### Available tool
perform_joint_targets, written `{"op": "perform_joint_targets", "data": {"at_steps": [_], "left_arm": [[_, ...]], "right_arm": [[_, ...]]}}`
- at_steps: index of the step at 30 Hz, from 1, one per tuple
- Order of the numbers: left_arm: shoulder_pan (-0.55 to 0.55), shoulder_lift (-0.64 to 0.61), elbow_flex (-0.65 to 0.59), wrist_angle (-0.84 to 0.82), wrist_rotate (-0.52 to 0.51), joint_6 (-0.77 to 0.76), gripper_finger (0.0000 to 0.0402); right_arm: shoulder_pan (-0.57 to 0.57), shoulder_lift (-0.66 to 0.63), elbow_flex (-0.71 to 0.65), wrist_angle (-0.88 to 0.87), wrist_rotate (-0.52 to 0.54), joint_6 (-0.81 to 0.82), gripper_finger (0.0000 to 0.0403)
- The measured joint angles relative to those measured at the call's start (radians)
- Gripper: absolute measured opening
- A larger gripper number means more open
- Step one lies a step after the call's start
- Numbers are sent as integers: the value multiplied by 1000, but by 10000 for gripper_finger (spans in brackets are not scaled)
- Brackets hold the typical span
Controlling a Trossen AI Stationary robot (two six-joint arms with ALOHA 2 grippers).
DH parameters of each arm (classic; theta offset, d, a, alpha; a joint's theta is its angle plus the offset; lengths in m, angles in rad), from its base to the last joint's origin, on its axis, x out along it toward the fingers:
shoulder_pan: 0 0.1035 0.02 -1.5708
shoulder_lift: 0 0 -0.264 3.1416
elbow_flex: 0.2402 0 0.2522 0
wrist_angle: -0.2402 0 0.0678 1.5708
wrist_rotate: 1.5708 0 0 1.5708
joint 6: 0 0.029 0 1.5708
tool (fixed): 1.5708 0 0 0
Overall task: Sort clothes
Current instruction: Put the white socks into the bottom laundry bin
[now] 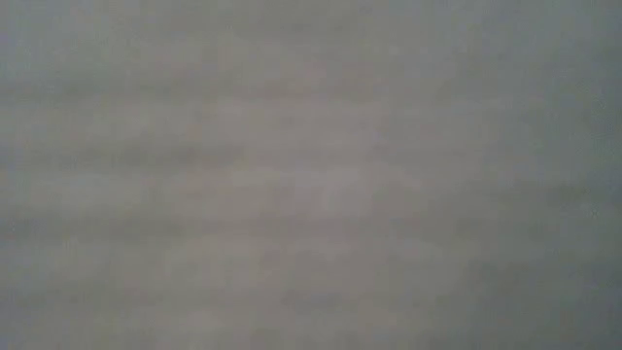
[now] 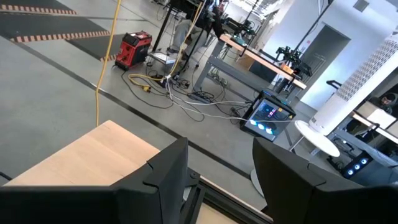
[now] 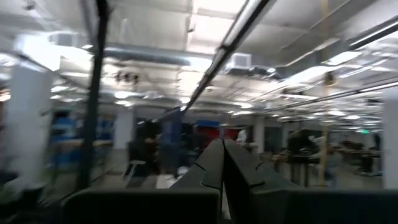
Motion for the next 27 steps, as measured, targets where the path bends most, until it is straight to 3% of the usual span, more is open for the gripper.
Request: {"op": "perform_joint_targets", "data": {"at_steps": [9,12,17,22,27], "left_arm": [[0,0,0,0,0,0,176],[0,0,0,0,0,0,176],[0,0,0,0,0,0,176],[0,0,0,0,0,0,176],[0,0,0,0,0,0,176]], "right_arm": [[-92,244,122,-96,207,-108,26],[-88,338,147,-121,217,-116,26],[71,437,154,-116,217,-176,26],[265,513,166,-97,308,-313,26],[372,650,234,-130,374,-388,26]]}}
